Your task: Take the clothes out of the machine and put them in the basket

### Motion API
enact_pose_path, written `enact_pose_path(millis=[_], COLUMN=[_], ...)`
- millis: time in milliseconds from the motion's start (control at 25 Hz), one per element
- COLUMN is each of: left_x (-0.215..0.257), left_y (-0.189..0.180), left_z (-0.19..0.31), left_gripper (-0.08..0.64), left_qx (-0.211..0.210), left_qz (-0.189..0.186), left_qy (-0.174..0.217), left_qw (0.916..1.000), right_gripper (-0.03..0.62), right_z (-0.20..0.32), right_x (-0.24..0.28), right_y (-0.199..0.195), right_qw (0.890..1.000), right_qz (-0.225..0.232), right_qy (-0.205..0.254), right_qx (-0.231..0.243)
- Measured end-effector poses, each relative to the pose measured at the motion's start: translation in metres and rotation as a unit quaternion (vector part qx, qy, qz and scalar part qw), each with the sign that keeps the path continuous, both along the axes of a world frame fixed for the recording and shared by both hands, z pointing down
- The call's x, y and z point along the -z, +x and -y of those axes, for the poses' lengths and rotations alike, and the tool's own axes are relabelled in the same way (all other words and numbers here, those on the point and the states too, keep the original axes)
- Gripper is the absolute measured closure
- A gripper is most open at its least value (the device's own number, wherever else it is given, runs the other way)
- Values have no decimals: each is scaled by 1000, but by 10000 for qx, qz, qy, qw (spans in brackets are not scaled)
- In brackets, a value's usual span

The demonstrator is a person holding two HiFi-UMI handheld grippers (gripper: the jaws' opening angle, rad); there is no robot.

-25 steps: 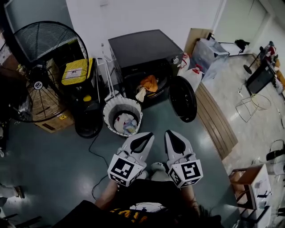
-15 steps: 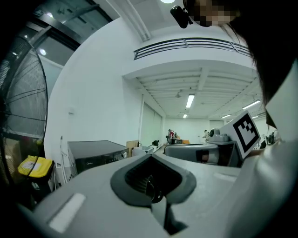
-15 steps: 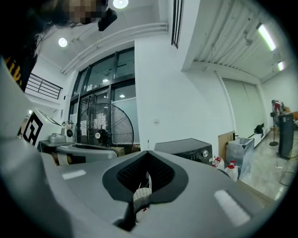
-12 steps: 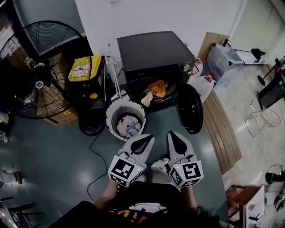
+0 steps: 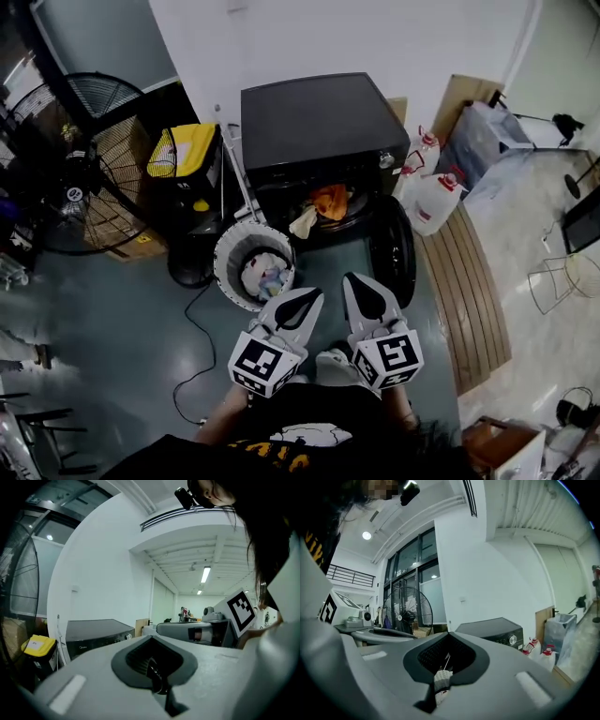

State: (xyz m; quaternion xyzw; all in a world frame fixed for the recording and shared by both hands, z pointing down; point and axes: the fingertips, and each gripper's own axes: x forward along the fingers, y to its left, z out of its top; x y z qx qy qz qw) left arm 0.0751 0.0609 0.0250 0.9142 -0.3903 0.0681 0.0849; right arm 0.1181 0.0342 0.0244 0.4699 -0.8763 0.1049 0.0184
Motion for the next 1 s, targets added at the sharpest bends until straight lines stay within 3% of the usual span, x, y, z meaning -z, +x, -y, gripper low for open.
enact_pose_path(millis=[360,600,1000], left_x=[-12,-23,-58], left_y=[28,18,-17], left_z=[34,44,97], left_gripper=[560,560,560], left_qx=[544,796,983], left_qz=[190,350,487], left_qy=[-181,-321,-420], left_qw=[9982,9957,9931], right_gripper=[581,581,581], right_z=[36,51,101], right_x=[-22,-38,-86], right_y=[31,21,-3], right_qw=[9987,9969,9957], right_qz=[119,229,-91], right_qy=[-234,-399,-630], right_qx=[445,643,679])
